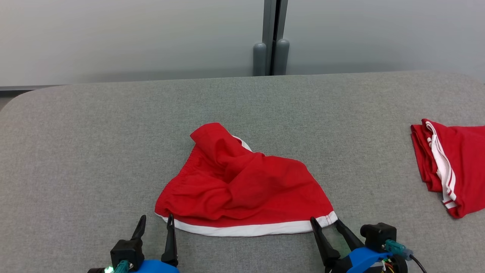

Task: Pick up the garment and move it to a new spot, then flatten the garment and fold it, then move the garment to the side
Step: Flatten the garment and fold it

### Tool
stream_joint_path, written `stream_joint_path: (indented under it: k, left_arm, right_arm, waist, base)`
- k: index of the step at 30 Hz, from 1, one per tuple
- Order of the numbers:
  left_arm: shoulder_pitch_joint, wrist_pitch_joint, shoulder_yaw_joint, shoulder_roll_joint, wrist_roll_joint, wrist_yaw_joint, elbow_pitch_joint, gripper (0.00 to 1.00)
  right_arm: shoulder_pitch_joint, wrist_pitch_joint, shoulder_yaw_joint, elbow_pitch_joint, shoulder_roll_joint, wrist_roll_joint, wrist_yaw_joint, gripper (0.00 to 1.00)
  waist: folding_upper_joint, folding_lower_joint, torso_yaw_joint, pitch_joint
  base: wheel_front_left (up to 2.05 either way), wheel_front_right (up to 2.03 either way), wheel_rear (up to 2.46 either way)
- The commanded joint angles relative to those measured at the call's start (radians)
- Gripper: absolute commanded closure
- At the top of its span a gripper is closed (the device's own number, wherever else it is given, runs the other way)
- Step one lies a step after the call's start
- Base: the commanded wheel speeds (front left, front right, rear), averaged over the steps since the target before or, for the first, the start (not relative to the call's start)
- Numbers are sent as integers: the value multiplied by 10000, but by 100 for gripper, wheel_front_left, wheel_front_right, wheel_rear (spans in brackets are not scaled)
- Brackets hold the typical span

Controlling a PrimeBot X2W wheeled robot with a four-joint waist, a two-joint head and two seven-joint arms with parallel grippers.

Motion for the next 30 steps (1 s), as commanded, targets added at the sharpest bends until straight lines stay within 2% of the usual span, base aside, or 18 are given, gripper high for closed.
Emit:
stream_joint_path:
  k: [1,2,3,12,17,19,22,30]
  left_arm:
    - [-168,-24,-4,-6,-5,61,-35,0]
    - [-181,-24,-14,-6,-3,60,-34,0]
    - [-188,-24,-21,-6,-5,60,-34,0]
    - [-249,-24,-48,-6,-45,74,34,0]
    - [-225,-24,-56,-6,-58,76,44,0]
    - [-216,-24,-48,-6,-62,77,51,0]
    - [-178,-24,-35,-6,-74,72,44,0]
    - [-122,-24,-112,-6,-111,-51,18,0]
  right_arm:
    - [-82,-7,45,-80,-105,159,2,23]
    - [-91,-7,50,-97,-134,199,2,40]
    - [-99,-7,58,-105,-164,214,2,52]
    - [-217,-7,138,-21,-304,235,1,55]
    - [-201,-7,-45,-64,-301,98,2,76]
    - [-165,-7,-124,-29,-298,51,1,76]
    - [-139,-7,-191,62,-315,-27,1,100]
    - [-97,-7,-986,-78,-356,-430,1,100]
  waist:
    - [0,0,-13,19]
    - [0,0,-17,28]
    - [0,0,-19,38]
    - [0,0,8,75]
    - [0,0,14,62]
    - [0,0,9,49]
    - [0,0,-5,26]
    - [0,0,-50,24]
  base:
    - [0,0,0]
    - [0,0,0]
    - [0,0,0]
    - [0,0,0]
    - [0,0,0]
    - [0,0,0]
    - [0,0,0]
    - [0,0,0]
